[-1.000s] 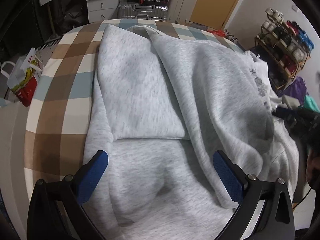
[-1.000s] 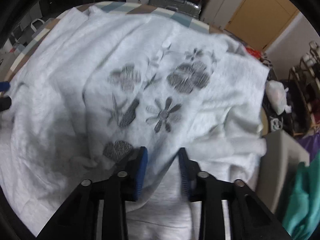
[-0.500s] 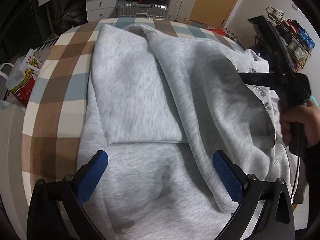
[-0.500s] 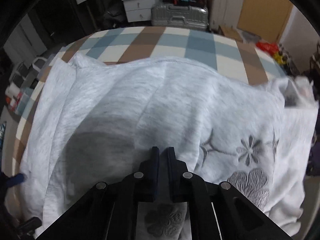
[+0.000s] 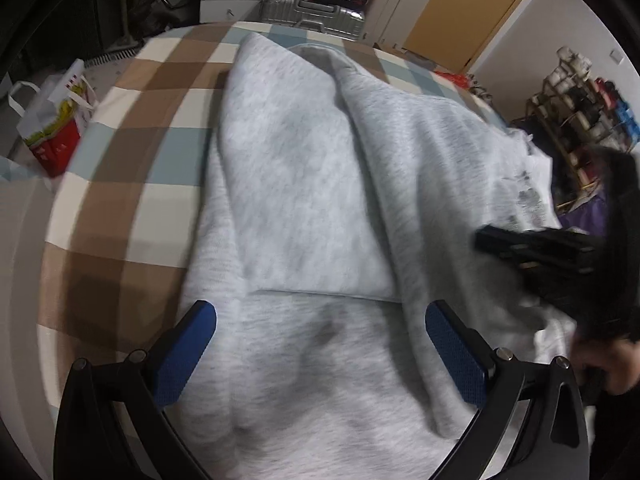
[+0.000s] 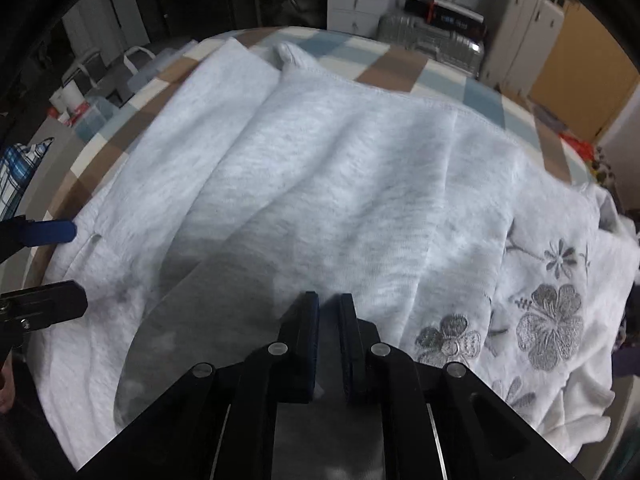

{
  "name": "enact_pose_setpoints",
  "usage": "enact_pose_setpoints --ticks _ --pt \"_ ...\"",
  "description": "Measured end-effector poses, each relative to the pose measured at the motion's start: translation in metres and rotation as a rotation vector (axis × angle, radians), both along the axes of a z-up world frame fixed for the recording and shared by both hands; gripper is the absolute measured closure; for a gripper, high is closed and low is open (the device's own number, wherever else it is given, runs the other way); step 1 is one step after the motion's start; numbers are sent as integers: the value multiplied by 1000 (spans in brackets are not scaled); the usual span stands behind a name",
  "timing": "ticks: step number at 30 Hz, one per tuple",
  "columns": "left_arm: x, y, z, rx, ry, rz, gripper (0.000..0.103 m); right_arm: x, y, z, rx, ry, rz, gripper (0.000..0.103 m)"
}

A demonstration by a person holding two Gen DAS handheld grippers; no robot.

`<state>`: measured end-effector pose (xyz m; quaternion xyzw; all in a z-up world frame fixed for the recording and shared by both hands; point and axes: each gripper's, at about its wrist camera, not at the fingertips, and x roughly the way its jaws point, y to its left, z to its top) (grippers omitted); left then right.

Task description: Fold large clothes

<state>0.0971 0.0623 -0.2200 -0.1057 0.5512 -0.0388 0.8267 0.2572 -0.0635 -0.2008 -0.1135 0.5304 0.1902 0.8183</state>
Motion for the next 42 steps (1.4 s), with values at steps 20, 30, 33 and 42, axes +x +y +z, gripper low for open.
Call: enact_pose_setpoints --ticks 20,30,33,42 --pt "105 66 -13 -86 150 26 1 54 -249 0 102 -40 -510 21" --pt "118 13 -39 57 249 -210 34 54 -236 -15 62 77 -357 32" --pt "123 -1 -38 87 260 -248 52 48 -224 -13 55 59 -311 59" --pt "177 -3 -44 165 277 -268 55 80 -194 -9 -17 -45 -306 78"
